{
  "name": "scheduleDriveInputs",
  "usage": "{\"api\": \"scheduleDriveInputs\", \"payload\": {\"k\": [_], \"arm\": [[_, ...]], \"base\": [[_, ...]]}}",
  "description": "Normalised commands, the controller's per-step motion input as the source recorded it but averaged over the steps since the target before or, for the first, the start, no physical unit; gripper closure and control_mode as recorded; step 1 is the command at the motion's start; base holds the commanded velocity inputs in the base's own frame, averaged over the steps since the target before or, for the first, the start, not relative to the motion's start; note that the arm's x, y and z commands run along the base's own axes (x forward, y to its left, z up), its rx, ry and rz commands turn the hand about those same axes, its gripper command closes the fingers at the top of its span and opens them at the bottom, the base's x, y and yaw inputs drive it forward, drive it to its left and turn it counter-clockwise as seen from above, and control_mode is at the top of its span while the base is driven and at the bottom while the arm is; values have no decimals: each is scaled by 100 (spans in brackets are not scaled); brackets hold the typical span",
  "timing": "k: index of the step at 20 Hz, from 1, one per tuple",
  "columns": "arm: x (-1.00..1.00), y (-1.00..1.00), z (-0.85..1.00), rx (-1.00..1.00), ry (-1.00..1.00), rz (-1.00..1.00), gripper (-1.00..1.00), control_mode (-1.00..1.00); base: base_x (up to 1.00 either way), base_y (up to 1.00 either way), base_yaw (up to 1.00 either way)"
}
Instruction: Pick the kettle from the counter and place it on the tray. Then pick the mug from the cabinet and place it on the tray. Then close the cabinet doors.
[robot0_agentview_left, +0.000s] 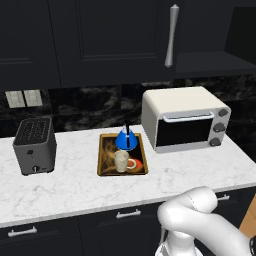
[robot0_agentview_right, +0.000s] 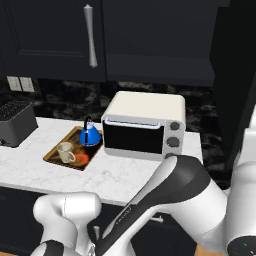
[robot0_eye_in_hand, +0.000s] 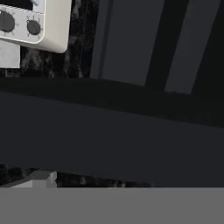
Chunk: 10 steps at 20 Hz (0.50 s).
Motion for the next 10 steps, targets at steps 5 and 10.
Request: {"api": "scheduleDriveInputs", "payload": {"k": [5, 10], "arm": [[35, 31, 0, -2, 3, 13, -100, -100], [37, 36, 0, -5, 4, 11, -100, -100]], "base": [[0, 0, 0], [0, 0, 0]]}}
